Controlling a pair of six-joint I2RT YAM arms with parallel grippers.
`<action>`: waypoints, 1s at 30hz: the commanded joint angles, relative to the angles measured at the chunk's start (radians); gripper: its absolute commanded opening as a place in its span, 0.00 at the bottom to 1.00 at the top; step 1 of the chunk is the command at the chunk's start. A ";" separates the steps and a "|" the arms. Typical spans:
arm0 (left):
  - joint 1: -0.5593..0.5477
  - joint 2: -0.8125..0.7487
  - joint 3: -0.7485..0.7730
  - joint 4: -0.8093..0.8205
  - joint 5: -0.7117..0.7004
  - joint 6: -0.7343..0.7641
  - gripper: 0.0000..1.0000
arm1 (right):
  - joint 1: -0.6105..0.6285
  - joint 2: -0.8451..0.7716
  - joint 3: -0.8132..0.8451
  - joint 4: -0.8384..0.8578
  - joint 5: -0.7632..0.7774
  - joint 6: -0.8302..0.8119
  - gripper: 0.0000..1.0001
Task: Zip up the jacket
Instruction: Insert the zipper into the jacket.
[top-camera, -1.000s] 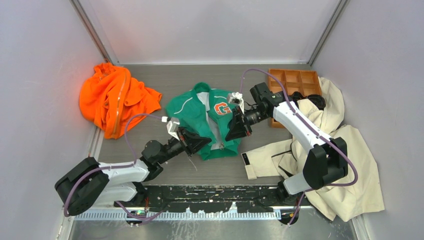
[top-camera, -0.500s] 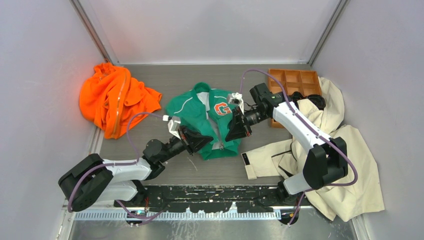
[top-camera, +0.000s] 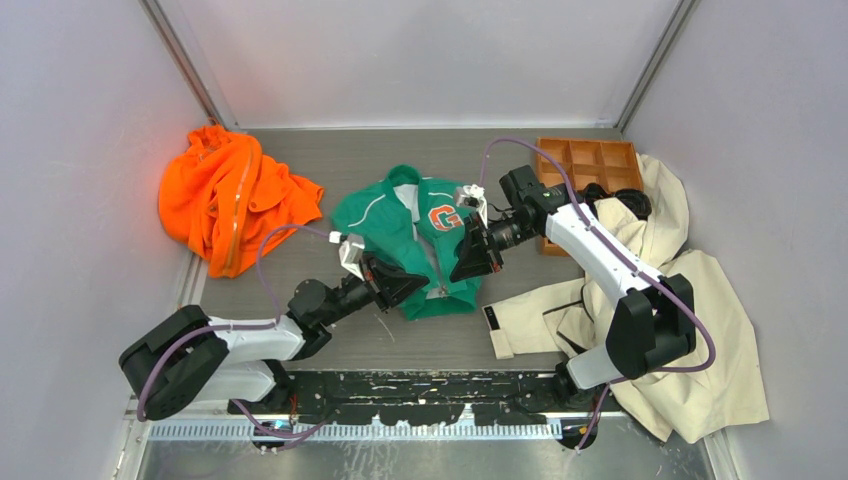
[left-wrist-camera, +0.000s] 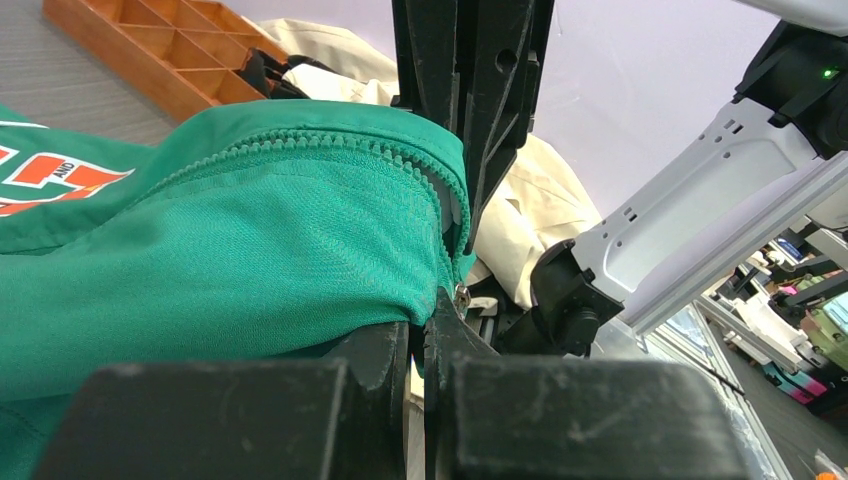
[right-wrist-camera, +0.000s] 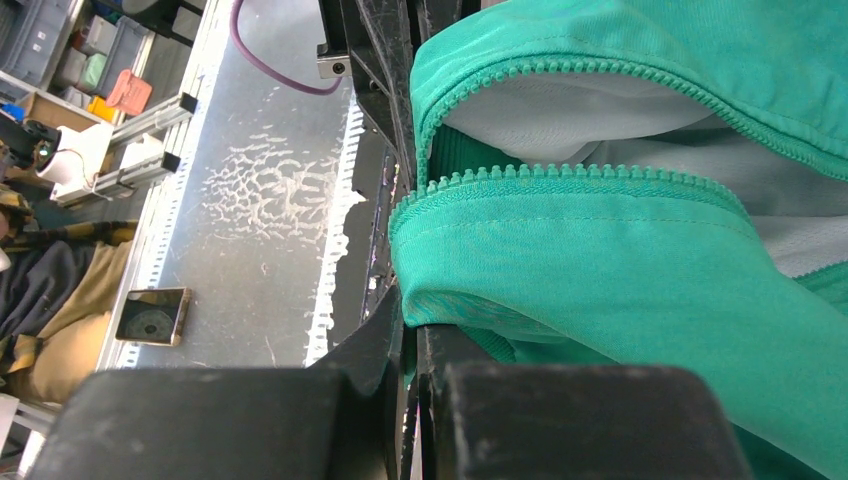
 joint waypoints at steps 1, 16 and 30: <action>-0.008 0.002 0.037 0.096 0.006 0.013 0.00 | 0.006 -0.048 0.005 0.017 -0.046 0.006 0.01; -0.013 0.017 0.045 0.103 0.017 0.012 0.00 | 0.006 -0.050 0.005 0.019 -0.050 0.008 0.01; -0.016 0.047 0.043 0.121 0.040 0.009 0.00 | -0.003 -0.055 0.007 0.020 -0.056 0.013 0.01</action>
